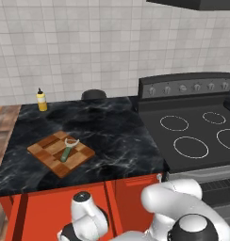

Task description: Open the drawer on the left and place the cutting tools on the cutting board.

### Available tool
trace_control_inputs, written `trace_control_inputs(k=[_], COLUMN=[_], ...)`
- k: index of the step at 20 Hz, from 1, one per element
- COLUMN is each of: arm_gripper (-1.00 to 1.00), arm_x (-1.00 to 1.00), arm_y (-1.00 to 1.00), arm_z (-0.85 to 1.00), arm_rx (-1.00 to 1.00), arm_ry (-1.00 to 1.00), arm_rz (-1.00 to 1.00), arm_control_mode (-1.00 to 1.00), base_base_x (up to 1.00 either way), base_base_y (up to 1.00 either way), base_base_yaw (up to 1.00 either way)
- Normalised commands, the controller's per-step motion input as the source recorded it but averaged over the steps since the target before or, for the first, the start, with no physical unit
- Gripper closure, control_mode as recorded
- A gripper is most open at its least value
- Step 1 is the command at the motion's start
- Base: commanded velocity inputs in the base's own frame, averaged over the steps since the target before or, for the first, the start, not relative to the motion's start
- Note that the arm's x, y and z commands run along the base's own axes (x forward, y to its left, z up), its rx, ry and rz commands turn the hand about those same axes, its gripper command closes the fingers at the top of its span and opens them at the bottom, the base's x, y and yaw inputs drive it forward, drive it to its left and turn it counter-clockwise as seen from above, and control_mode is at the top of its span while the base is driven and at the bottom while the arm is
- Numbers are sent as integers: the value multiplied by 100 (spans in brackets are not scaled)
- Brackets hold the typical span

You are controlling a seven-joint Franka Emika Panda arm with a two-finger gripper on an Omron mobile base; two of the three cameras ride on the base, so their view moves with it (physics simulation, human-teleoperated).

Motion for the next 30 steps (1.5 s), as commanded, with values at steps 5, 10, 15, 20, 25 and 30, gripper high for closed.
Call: trace_control_inputs(k=[5, 10, 15, 20, 25, 30], arm_gripper=[100, 100, 100, 100, 100, 100], arm_x=[-20, -21, 0, 45, 99, 100], arm_y=[34, 32, 27, 1, 0, 1], arm_z=[97, 99, 100, 100, 100, 63], arm_rx=[1, 0, 0, 4, 7, 2], arm_ry=[0, -3, -8, -29, -24, -7], arm_rz=[-3, 0, 0, 0, 0, -3], arm_control_mode=[-100, -100, -100, -100, -100, -100], base_base_x=[0, 0, 0, 0, 0, 0], base_base_y=[0, 0, 0, 0, 0, 0], base_base_yaw=[0, 0, 0, 0, 0, 0])
